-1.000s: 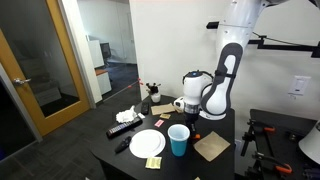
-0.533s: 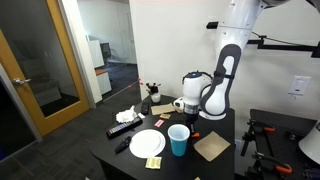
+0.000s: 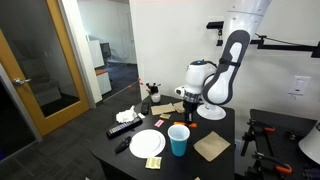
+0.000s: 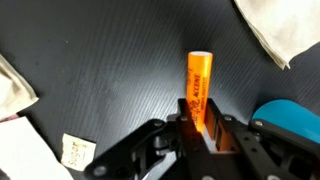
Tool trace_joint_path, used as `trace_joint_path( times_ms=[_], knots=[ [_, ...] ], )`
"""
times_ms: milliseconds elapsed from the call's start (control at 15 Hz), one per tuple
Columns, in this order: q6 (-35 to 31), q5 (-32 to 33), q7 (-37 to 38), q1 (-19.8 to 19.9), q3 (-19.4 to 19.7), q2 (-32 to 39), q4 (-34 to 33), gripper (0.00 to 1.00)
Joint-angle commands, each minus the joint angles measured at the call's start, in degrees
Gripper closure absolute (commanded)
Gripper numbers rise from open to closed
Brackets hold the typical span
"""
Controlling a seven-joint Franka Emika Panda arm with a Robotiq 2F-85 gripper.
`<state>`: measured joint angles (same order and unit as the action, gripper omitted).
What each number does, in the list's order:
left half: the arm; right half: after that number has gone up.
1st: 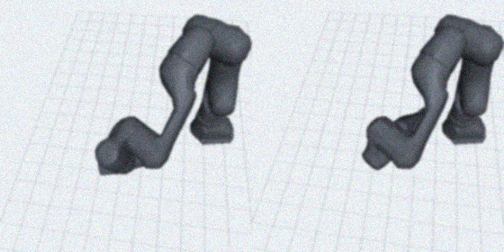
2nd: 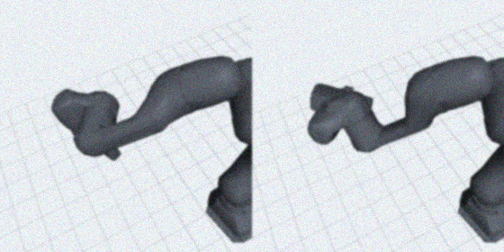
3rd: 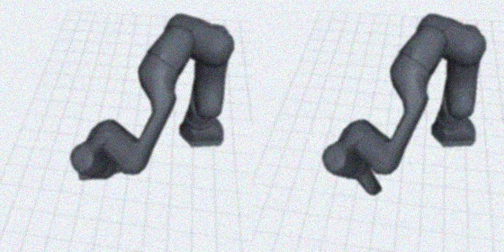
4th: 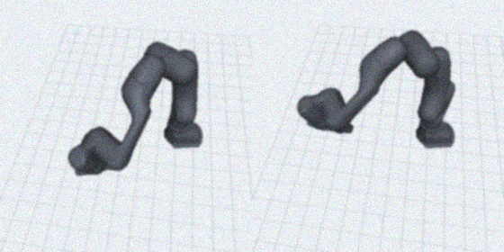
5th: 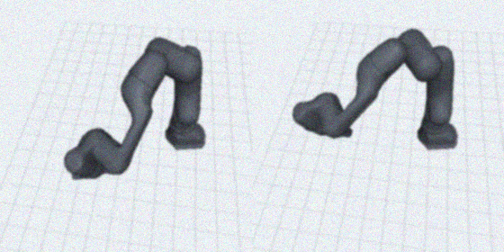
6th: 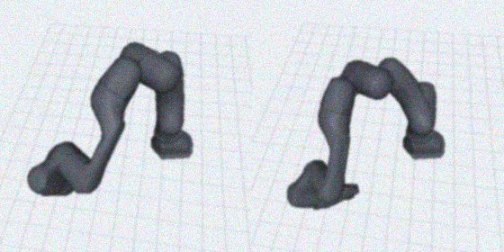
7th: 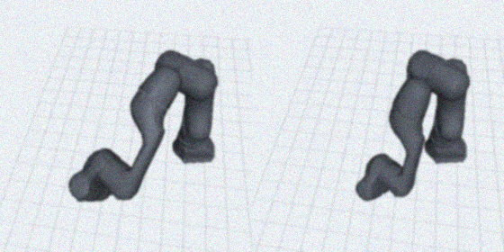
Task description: Take the marker from the table and place it in the blue cup
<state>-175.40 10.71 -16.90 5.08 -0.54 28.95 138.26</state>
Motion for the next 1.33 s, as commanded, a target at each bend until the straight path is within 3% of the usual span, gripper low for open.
trace_joint_path(
  times_ms=[0, 600, 1133, 1200, 1267],
  knots=[
    [4.4, -1.87, 2.32, 1.31, -1.55, -10.39, 5.25, 0.95],
    [21.78, -6.29, 4.79, -1.66, -0.47, -27.03, 4.56, 0.95],
    [36.51, -10.02, 2.96, -3.69, 0.18, -32.51, -0.86, 0.95],
    [33.58, -7.97, 3.83, -3.47, 0.32, -31.73, 0.21, 0.8],
    [34.37, -8.4, 3.81, -3.59, 0.31, -31.93, -0.14, 0.8]
  ],
)
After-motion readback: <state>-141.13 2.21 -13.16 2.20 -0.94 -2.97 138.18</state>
